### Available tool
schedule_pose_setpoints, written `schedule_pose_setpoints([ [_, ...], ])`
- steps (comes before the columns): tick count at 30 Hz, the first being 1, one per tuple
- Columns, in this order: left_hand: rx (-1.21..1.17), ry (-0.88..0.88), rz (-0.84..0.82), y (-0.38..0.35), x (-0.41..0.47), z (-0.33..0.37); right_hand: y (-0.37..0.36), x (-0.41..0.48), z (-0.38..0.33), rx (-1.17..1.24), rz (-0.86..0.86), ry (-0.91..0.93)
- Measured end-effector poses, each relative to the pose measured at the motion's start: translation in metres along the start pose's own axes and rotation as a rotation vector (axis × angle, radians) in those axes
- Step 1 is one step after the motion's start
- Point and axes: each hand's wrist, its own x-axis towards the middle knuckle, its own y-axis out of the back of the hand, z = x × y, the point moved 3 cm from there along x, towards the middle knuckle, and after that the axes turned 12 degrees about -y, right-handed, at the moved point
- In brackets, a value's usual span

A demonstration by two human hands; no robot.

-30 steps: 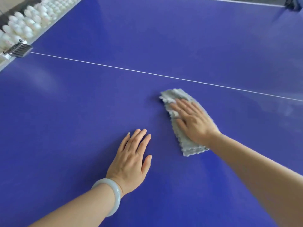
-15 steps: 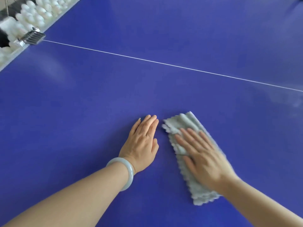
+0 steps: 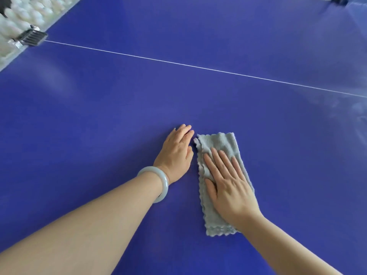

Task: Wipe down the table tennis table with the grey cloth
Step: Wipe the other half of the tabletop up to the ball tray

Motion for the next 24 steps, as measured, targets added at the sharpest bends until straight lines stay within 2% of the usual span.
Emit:
schedule_pose_setpoints([
  [2, -0.066, -0.026, -0.003, 0.015, -0.028, -0.002, 0.008, -0.015, 0.036, -0.03, 0.005, -0.059],
  [4, 0.018, -0.041, 0.035, 0.029, -0.073, -0.01, 0.018, -0.023, 0.06, -0.016, 0.008, -0.246],
  [6, 0.123, 0.009, 0.064, 0.041, -0.119, -0.026, 0.019, -0.025, 0.061, -0.009, -0.001, -0.35],
  [9, 0.243, 0.077, -0.009, 0.046, -0.159, -0.046, 0.018, -0.023, 0.056, -0.015, -0.012, -0.36],
  [12, 0.305, 0.055, -0.074, 0.038, -0.167, -0.051, 0.021, -0.024, 0.057, -0.023, -0.009, -0.363],
  [14, 0.325, 0.064, -0.081, 0.033, -0.17, -0.053, 0.02, -0.024, 0.05, -0.019, -0.004, -0.406],
  [18, 0.322, 0.073, -0.085, 0.03, -0.17, -0.055, 0.003, -0.006, -0.005, 0.015, 0.036, -0.777],
  [19, 0.317, 0.069, -0.08, 0.03, -0.17, -0.054, -0.002, -0.002, -0.033, 0.038, 0.034, -0.812],
  [21, 0.31, 0.061, -0.08, 0.03, -0.17, -0.055, -0.015, -0.005, -0.094, 0.078, 0.055, -0.667],
  [24, 0.299, 0.057, -0.057, 0.031, -0.172, -0.055, -0.029, -0.05, -0.148, 0.105, 0.013, -0.173],
])
